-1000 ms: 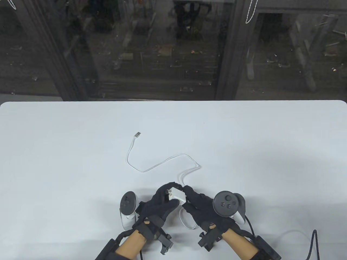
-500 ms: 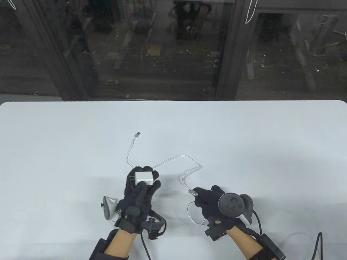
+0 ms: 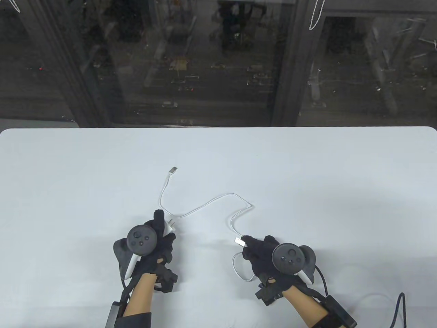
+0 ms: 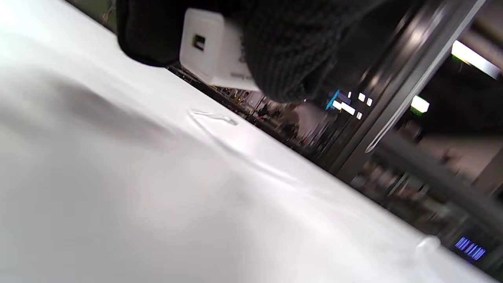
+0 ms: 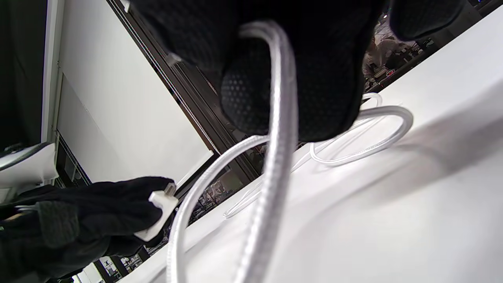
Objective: Remove USB cable from charger head with right hand
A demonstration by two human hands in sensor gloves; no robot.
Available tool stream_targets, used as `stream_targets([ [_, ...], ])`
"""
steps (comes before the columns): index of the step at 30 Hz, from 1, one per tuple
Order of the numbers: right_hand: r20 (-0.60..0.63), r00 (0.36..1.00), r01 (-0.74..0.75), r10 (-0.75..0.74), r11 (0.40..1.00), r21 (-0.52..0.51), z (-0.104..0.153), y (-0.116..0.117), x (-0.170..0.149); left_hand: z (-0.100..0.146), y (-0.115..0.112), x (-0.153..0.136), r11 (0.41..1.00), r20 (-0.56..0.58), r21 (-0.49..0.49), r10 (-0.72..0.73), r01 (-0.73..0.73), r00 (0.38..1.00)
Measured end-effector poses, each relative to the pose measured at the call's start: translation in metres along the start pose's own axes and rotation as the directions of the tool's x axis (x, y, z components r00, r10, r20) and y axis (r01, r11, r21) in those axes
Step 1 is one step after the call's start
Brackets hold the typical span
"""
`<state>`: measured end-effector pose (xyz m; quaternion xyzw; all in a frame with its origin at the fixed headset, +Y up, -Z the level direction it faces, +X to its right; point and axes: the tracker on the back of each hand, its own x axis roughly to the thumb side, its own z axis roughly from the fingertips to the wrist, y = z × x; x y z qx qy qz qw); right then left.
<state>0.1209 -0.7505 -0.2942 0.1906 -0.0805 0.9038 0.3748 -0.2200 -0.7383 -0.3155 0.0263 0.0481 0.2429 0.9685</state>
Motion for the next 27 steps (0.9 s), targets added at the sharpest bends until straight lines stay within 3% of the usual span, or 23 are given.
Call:
stream_targets([
  [2, -0.004, 1.0, -0.001, 0.001, 1.0, 0.001, 0.0, -0.001, 0.0, 0.0, -0.006, 0.004, 0.992, -0.032, -0.09, -0.087, 0.083, 0.996],
  [6, -0.009, 1.0, -0.007, 0.007, 1.0, 0.006, 0.0, -0.001, 0.0, -0.004, -0.016, 0.0, 0.968, -0.068, -0.163, -0.204, 0.191, 0.977],
  [15, -0.008, 1.0, -0.019, 0.019, 1.0, -0.002, 0.0, -0.003, 0.0, -0.005, -0.019, -0.004, 0.966, -0.084, -0.177, -0.208, 0.191, 0.975],
  [18, 0.001, 0.999, -0.047, 0.047, 0.999, -0.028, -0.001, -0.007, 0.0, -0.003, -0.013, -0.002, 0.984, -0.074, -0.15, -0.113, 0.101, 0.991],
  [21, 0.007, 0.995, -0.094, 0.094, 0.993, -0.076, -0.002, -0.017, 0.0, 0.0, -0.004, 0.003, 0.989, -0.006, -0.102, 0.107, -0.107, 0.994],
  [24, 0.029, 0.983, -0.175, 0.18, 0.976, -0.134, -0.005, -0.029, 0.004, 0.007, -0.001, 0.01, 0.912, 0.173, -0.039, 0.41, -0.409, 0.896],
  [27, 0.05, 0.949, -0.299, 0.313, 0.937, -0.18, -0.014, -0.04, 0.011, 0.01, 0.0, 0.02, 0.836, 0.257, -0.101, 0.546, -0.54, 0.797],
])
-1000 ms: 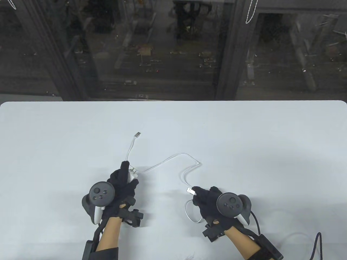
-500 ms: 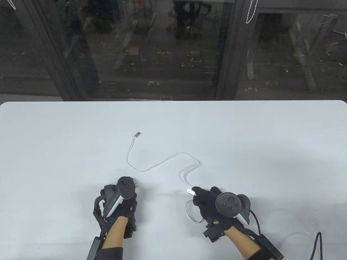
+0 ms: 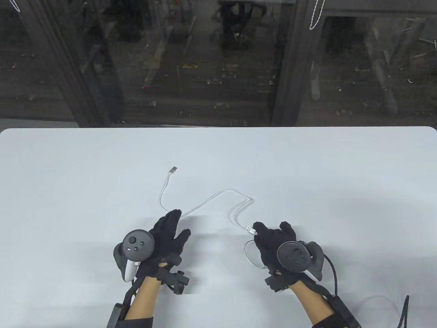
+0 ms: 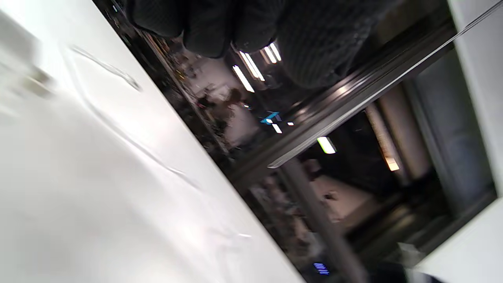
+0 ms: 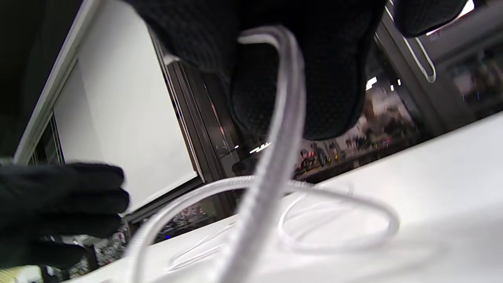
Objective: Remove USB cable from charger head with right hand
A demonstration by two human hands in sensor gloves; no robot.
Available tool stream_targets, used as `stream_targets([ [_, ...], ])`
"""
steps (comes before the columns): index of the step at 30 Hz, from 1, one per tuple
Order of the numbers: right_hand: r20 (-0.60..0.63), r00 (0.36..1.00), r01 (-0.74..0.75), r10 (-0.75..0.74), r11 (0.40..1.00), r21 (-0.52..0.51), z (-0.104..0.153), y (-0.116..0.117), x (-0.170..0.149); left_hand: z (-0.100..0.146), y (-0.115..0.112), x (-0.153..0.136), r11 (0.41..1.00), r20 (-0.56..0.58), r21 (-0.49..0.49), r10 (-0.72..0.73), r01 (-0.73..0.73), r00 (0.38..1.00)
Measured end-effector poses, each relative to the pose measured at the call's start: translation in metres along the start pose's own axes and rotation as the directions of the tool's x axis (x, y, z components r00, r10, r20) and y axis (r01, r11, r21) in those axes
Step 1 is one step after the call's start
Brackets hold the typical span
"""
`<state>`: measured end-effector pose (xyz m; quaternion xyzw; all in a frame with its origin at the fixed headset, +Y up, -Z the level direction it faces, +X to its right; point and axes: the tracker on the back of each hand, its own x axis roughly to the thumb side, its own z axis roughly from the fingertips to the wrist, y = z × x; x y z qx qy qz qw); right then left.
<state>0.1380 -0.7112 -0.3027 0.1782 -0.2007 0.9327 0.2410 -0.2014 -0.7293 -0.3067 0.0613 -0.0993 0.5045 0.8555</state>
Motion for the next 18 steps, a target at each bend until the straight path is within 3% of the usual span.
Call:
stream_targets([
  [4, 0.078, 0.963, -0.262, 0.257, 0.963, 0.067, -0.028, -0.007, 0.014, -0.001, -0.007, 0.007, 0.993, 0.034, -0.107, 0.043, -0.039, 0.999],
  [7, 0.167, 0.881, -0.46, 0.443, 0.885, 0.074, -0.051, -0.002, 0.028, -0.002, -0.013, 0.006, 0.987, 0.038, -0.16, 0.017, -0.01, 0.999],
  [9, 0.212, 0.818, -0.567, 0.534, 0.81, 0.148, -0.065, 0.01, 0.04, -0.002, -0.017, 0.005, 0.982, 0.037, -0.186, -0.014, 0.021, 0.999],
  [12, 0.294, 0.76, -0.638, 0.579, 0.752, 0.165, -0.08, 0.035, 0.048, -0.002, -0.021, 0.005, 0.975, 0.037, -0.208, -0.071, 0.077, 0.997],
  [18, 0.307, 0.737, -0.675, 0.602, 0.677, 0.293, -0.091, 0.085, 0.044, -0.002, -0.022, 0.008, 0.968, 0.039, -0.227, -0.1, 0.106, 0.994],
])
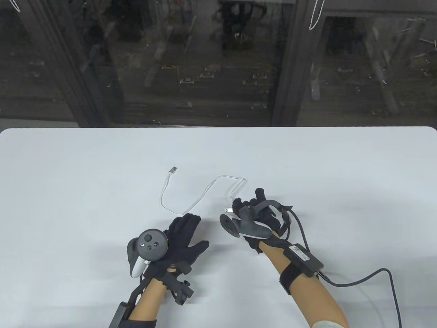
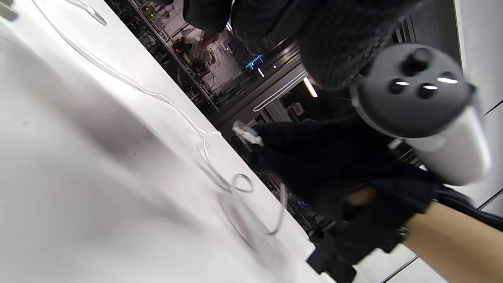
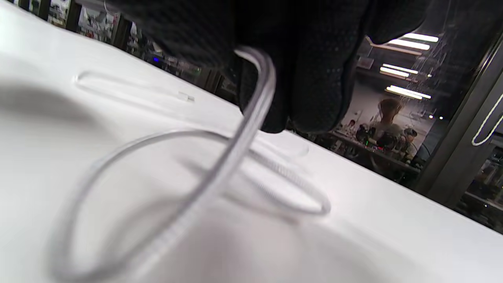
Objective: Remove USB cable from charger head with right hand
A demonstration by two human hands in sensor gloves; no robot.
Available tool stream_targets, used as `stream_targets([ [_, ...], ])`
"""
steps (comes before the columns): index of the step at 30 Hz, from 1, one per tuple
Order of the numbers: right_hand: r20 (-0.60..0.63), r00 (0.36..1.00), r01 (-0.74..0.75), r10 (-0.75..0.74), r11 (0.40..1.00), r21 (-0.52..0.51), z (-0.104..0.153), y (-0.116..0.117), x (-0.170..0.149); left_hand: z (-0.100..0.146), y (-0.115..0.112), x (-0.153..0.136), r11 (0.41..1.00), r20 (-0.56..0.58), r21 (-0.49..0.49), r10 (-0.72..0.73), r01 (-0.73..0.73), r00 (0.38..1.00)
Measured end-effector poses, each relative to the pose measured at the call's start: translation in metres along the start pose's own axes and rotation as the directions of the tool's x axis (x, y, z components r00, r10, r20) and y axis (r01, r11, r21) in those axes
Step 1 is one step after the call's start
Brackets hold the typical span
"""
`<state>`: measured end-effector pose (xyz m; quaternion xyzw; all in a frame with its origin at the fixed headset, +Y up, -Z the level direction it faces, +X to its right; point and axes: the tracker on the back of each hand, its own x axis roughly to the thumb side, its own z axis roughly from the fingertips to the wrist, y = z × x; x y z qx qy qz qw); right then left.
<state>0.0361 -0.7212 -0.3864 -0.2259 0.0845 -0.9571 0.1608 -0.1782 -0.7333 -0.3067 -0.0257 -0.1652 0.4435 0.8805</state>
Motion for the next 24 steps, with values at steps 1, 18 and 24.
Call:
stream_targets([
  [1, 0.0, 1.0, -0.006, 0.006, 1.0, 0.018, -0.002, 0.005, 0.002, 0.0, 0.0, 0.0, 1.0, 0.0, 0.0, 0.0, 0.0, 1.0],
  [18, -0.221, 0.896, 0.43, -0.385, 0.878, 0.21, -0.003, 0.018, -0.025, -0.001, -0.004, 0.002, 0.998, 0.001, -0.057, -0.022, 0.022, 1.0],
  [24, -0.172, 0.848, 0.517, -0.501, 0.853, 0.066, 0.023, -0.026, -0.046, 0.0, -0.009, 0.006, 0.995, 0.02, -0.085, -0.054, 0.056, 0.998],
])
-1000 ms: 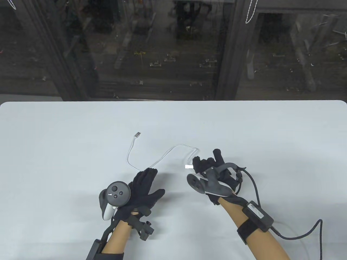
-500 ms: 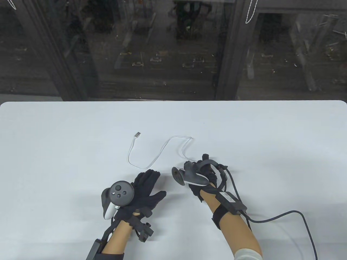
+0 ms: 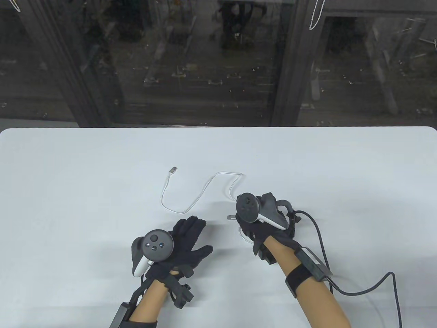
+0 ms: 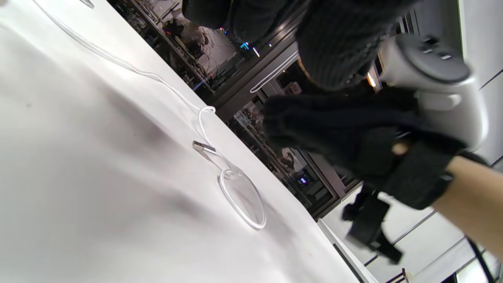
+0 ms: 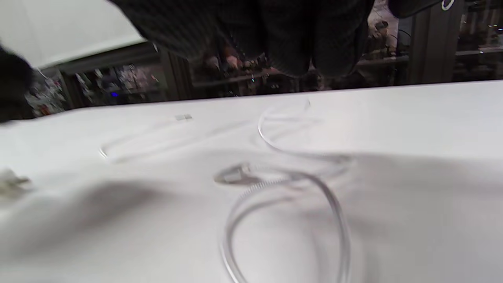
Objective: Remove USB cable from charger head with right hand
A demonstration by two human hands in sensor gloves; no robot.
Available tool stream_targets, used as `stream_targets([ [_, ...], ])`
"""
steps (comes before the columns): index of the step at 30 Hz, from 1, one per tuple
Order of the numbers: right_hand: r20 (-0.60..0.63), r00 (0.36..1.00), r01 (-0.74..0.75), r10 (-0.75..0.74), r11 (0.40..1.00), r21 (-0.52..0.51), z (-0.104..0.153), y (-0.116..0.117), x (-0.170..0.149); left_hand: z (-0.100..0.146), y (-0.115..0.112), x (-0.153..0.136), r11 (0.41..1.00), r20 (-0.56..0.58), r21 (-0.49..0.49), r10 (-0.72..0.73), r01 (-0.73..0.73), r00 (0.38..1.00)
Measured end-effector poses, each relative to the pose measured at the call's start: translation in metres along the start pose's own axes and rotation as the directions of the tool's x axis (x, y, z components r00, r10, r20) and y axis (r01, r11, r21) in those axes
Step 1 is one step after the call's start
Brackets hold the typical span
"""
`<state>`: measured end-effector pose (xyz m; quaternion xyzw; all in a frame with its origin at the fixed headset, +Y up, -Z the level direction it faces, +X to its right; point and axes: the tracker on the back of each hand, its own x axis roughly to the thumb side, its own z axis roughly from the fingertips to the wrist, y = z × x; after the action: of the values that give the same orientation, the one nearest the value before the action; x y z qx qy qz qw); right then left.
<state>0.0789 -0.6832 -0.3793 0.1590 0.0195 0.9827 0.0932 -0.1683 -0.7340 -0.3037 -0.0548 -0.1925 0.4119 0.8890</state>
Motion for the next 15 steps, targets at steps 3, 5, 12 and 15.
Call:
stream_targets([
  [3, 0.053, 0.996, 0.078, -0.076, 0.996, -0.046, 0.021, -0.018, 0.002, 0.0, -0.002, 0.001, 1.0, 0.006, -0.016, -0.017, 0.017, 1.0],
  [5, 0.109, 0.985, 0.141, -0.135, 0.988, -0.056, 0.037, -0.022, 0.004, 0.001, -0.004, 0.001, 0.999, 0.001, -0.021, -0.033, 0.033, 0.999],
  [12, 0.257, 0.932, 0.264, -0.257, 0.964, 0.008, 0.087, 0.006, 0.013, 0.003, -0.009, -0.002, 0.993, -0.012, -0.054, -0.102, 0.101, 0.995],
  [15, 0.267, 0.906, 0.317, -0.327, 0.945, 0.083, 0.093, 0.032, 0.007, 0.004, -0.012, 0.001, 0.989, 0.0, -0.085, -0.121, 0.12, 0.993],
])
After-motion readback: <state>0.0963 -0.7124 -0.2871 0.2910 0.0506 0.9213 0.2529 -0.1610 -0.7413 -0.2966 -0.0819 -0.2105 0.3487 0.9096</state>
